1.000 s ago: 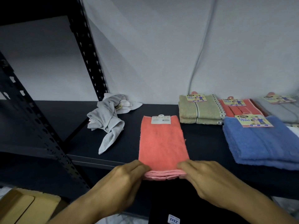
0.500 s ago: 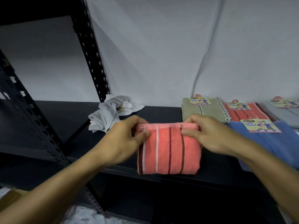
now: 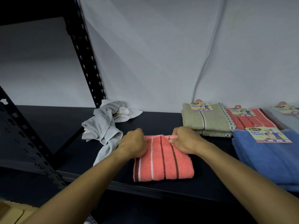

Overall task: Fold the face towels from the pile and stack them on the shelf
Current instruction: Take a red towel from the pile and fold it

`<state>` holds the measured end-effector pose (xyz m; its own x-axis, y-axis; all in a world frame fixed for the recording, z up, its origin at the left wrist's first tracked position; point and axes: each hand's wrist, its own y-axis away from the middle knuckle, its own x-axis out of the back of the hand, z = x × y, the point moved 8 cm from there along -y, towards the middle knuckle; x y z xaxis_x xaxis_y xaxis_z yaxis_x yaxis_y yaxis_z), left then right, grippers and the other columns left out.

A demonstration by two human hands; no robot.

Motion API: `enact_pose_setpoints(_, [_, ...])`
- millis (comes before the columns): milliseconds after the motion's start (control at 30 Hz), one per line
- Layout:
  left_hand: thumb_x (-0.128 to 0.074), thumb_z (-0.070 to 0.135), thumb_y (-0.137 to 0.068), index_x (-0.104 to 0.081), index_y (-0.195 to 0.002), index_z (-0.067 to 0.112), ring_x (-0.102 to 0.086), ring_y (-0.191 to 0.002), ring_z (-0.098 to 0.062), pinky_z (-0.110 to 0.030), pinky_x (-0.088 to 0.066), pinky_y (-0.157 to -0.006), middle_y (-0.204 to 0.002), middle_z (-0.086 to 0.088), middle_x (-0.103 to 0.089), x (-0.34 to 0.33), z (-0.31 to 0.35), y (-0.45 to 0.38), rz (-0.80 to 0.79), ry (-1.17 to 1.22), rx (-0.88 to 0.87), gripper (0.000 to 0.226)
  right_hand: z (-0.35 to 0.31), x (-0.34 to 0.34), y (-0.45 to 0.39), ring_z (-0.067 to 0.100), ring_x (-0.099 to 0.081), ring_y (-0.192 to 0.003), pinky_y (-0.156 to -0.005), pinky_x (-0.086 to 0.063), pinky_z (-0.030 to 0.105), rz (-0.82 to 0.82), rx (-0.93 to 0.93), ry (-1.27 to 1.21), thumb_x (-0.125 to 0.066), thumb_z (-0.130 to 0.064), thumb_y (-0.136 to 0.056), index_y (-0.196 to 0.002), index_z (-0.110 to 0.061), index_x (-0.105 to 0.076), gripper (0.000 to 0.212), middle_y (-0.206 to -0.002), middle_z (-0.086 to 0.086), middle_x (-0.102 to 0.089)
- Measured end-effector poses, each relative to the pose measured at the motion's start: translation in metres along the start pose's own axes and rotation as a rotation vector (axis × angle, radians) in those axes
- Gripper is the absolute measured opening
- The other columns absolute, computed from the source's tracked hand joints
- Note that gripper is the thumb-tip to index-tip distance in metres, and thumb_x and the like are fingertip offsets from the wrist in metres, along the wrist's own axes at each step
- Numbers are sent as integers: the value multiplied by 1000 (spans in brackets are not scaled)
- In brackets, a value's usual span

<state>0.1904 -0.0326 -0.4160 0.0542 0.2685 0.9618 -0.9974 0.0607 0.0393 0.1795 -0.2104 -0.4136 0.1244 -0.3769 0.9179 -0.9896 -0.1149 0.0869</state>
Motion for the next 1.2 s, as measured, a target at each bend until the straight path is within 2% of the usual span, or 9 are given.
enact_pose_setpoints(200, [-64, 7, -82, -69, -95, 0, -70, -80, -22, -34, -61, -74, -88, -9, -71, -6, -6, -7, -332, 312, 86, 16, 3, -1, 0, 17, -60, -94, -87, -51, 38, -1, -7, -140, -66, -24, -88, -91, -19, -64, 6, -97, -3, -63])
enact_pose_setpoints(400, [-78, 6, -76, -72, -87, 8, -50, -72, -11, -21, -51, -58, -74, -1, -55, 4, -9, 9, -525, 451, 110, 13, -5, 21, 17, 11, -54, -91, -71, -39, 22, 146, 123, -275, -71, -16, -85, -83, -26, -57, 17, -99, -4, -56])
enact_pose_setpoints(500, [-79, 9, -76, -69, -86, 12, -59, -78, -14, -23, -50, -62, -85, -3, -65, 30, 0, 7, -390, 483, -33, 15, -9, 43, 25, 10, -52, -98, -80, -40, 21, 207, 166, -287, -74, -14, -82, -102, -27, -60, 28, -107, -4, -52])
enact_pose_setpoints(600, [-80, 11, -77, -68, -86, 14, -63, -73, -17, -27, -53, -63, -85, -2, -69, 72, 12, 6, -95, 534, -210, 15, -12, 72, 27, 14, -53, -106, -92, -43, 26, 272, 130, -305, -78, -11, -77, -129, -23, -54, 59, -113, -3, -54])
enact_pose_setpoints(733, [-78, 13, -79, -63, -87, 20, -60, -81, -9, -22, -49, -71, -89, 6, -63, 121, 31, 32, 397, 345, -488, 18, -27, 115, 39, 16, -53, -107, -98, -43, 31, 466, 188, -251, -71, -2, -79, -136, -20, -52, 63, -107, -5, -59])
enact_pose_setpoints(833, [-73, 16, -77, -50, -88, 30, -52, -76, -8, -28, -47, -64, -89, 11, -54, 116, 29, 51, 552, 281, -616, 29, -38, 113, 60, 22, -47, -111, -94, -39, 31, 627, 293, -70, -55, 11, -76, -139, -12, -48, 67, -114, 1, -55])
enact_pose_setpoints(933, [-76, 18, -72, -48, -98, 26, -47, -79, -7, -31, -47, -57, -95, 10, -51, 79, 21, 69, 548, 126, -676, 38, -32, 68, 81, 31, -55, -97, -88, -44, 35, 718, 392, 106, -63, 18, -60, -129, 0, -55, 72, -106, 10, -60])
enact_pose_setpoints(1033, [-80, 21, -66, -50, -100, 22, -52, -86, -10, -27, -48, -56, -101, 6, -53, 31, 17, 90, 442, -27, -747, 45, -14, 12, 93, 24, -48, -84, -77, -42, 30, 623, 450, 170, -66, 17, -50, -127, -1, -54, 80, -97, 4, -54])
enact_pose_setpoints(1200, [-66, 22, -77, -62, -106, 19, -53, -99, -12, -27, -49, -80, -109, 9, -54, 1, 9, 112, 261, -1, -815, 30, -6, -18, 108, 13, -45, -81, -66, -47, 22, 415, 558, 144, -68, 10, -58, -119, -11, -60, 65, -95, -6, -53])
